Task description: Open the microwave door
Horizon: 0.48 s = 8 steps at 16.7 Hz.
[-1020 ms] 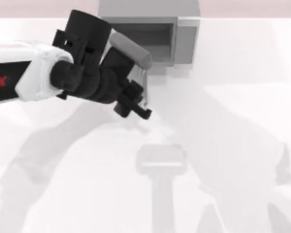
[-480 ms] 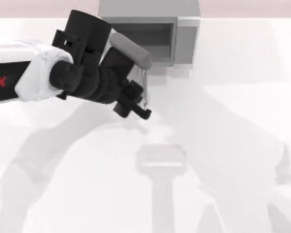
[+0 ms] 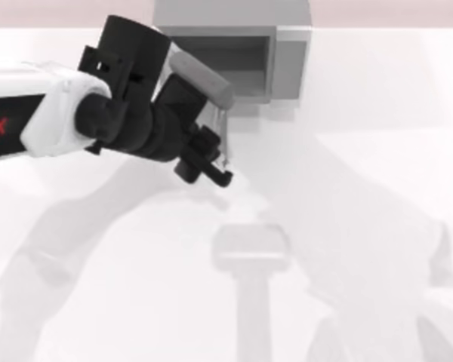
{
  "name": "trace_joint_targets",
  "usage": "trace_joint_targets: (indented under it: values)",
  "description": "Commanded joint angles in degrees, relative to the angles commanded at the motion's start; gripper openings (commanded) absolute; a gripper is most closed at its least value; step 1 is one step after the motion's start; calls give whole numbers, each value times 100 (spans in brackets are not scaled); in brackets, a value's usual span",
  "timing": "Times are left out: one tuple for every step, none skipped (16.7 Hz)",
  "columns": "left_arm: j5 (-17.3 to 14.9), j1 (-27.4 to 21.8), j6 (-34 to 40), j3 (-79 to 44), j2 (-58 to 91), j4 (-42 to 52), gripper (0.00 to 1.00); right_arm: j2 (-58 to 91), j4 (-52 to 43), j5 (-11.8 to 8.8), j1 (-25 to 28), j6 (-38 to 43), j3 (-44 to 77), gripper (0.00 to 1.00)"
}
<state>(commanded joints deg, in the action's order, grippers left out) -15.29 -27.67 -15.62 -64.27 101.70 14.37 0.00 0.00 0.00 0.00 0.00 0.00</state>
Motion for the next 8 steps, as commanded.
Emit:
trace_joint_targets:
  values:
    - [-33,31,-52,1,-15,7,0,0,0,0,0,0,0,100]
    - [-70,60,-116,3,-32,16,0,0,0,0,0,0,0,100]
    - [-109,97,-184,15,-39,37,0,0,0,0,0,0,0,100]
    - [-134,119,-228,24,-42,52,0,0,0,0,0,0,0,100]
    - [-135,120,-231,24,-42,53,0,0,0,0,0,0,0,100]
    - [-135,120,-231,24,-42,53,0,0,0,0,0,0,0,100]
    - [-135,120,-231,24,-42,53,0,0,0,0,0,0,0,100]
    - [-135,120,-231,24,-42,53,0,0,0,0,0,0,0,100]
